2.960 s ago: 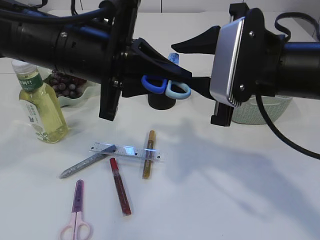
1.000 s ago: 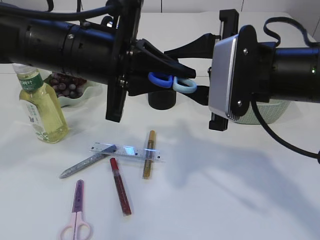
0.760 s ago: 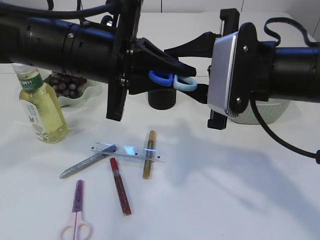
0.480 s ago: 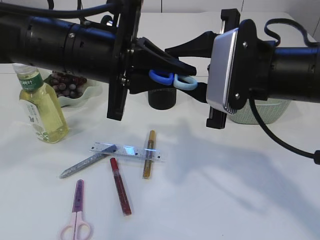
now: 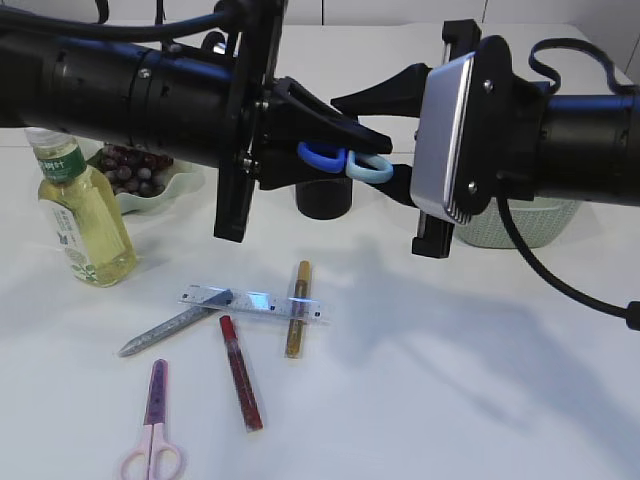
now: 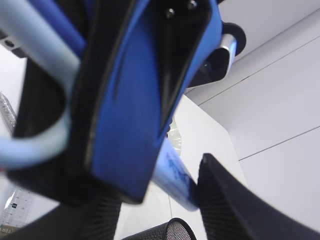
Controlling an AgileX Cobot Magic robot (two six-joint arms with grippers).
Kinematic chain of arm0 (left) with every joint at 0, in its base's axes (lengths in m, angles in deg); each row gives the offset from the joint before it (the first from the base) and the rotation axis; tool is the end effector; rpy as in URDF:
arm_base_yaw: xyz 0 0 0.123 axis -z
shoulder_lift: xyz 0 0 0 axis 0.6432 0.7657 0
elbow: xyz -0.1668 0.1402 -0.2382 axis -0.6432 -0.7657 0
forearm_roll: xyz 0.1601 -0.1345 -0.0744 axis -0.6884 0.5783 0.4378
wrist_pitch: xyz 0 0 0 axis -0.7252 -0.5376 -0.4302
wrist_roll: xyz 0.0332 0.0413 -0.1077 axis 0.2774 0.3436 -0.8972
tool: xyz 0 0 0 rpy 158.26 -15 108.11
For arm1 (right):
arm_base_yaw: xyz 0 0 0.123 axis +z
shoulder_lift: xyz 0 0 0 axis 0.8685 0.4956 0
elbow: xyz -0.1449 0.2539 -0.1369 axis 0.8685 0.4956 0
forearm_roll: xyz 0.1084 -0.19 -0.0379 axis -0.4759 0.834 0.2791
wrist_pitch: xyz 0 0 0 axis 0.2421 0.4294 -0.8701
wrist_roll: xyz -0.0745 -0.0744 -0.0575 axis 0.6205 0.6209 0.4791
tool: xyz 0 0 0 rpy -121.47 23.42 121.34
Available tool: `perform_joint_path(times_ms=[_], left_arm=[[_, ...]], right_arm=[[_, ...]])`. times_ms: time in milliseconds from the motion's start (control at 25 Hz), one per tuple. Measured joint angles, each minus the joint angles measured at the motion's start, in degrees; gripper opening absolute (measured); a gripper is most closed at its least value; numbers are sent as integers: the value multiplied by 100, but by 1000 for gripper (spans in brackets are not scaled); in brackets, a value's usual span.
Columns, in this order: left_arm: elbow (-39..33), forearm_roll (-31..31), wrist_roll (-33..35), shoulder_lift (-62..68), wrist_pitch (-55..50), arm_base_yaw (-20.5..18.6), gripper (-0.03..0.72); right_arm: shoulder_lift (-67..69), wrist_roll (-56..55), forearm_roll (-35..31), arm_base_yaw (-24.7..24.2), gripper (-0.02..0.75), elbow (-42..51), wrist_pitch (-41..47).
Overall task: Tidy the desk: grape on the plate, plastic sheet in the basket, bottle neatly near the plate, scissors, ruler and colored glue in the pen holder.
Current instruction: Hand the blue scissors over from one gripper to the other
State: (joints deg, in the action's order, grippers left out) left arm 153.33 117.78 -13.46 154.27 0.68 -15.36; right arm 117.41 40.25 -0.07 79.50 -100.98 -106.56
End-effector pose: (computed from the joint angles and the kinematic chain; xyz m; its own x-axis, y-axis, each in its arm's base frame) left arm 0.2651 -0.2430 0.3316 -0.9653 0.0160 0.2608 -0.2523 0.2016 -0.9464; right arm 0.2701 0.1640 0.3219 0.6055 -0.5915 -0.5324 -0.5431 0.1818 -0.8197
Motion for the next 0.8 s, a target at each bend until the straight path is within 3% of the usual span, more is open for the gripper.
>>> perform_joint_path(times_ms=[800], left_arm=[[0, -46, 12, 15, 25, 0, 45]], right_arm=[[47, -36, 0, 11, 389, 0, 36]])
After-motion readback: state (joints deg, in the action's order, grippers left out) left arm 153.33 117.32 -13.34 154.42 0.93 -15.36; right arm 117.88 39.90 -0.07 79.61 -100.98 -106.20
